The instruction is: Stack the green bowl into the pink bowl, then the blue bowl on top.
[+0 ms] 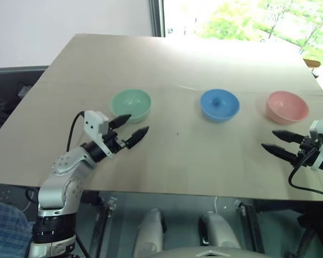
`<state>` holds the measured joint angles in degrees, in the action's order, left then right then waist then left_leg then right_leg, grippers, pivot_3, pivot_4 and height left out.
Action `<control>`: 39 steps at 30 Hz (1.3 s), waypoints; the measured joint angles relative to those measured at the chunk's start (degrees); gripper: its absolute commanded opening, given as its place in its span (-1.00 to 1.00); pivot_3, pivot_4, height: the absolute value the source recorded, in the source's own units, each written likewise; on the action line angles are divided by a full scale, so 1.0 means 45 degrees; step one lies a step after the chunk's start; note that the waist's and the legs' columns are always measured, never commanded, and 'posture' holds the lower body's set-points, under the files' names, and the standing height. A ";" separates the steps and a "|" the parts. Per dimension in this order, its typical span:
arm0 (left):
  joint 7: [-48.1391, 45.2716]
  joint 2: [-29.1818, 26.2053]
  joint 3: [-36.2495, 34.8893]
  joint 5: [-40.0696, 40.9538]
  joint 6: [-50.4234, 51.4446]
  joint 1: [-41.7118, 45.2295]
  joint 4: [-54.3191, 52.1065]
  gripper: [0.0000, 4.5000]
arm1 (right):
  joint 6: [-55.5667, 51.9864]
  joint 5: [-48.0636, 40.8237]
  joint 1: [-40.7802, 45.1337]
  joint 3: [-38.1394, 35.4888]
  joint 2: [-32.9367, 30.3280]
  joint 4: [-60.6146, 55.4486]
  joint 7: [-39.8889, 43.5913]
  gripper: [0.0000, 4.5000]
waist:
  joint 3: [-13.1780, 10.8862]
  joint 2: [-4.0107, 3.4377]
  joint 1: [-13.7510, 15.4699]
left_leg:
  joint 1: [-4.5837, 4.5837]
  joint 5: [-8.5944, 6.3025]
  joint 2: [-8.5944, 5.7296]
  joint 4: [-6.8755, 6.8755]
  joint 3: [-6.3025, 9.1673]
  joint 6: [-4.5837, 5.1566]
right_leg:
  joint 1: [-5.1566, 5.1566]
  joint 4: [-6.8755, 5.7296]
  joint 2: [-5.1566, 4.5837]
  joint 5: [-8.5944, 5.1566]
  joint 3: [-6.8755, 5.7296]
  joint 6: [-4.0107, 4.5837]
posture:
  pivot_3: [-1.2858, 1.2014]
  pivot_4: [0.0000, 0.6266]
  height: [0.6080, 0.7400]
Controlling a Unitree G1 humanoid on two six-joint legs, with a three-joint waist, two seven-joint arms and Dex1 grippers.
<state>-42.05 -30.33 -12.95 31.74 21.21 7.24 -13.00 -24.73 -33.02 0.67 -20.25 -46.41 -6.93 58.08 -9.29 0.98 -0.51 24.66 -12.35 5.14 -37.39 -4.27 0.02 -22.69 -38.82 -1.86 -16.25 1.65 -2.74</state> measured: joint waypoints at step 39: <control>-0.2518 -0.0133 0.0460 0.2845 0.1230 0.0299 -0.0796 1.00 | 0.1998 0.3202 0.1096 0.0343 -0.1027 0.1725 -0.1598 0.60 | 0.0001 -0.0003 -0.0025 | -0.0008 0.0001 0.0002 -0.0002 0.0000 0.0000 | 0.0000 -0.0007 0.0006 0.0000 0.0003 0.0000 | 0.03 -0.52 1.00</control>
<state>-53.38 -30.93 -10.88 44.54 26.75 8.59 -16.58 -15.74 -18.62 5.61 -18.71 -51.03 0.83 50.89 -9.29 0.97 -0.62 24.63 -12.34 5.15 -37.40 -4.27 0.02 -22.69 -38.85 -1.84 -16.26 1.66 -2.74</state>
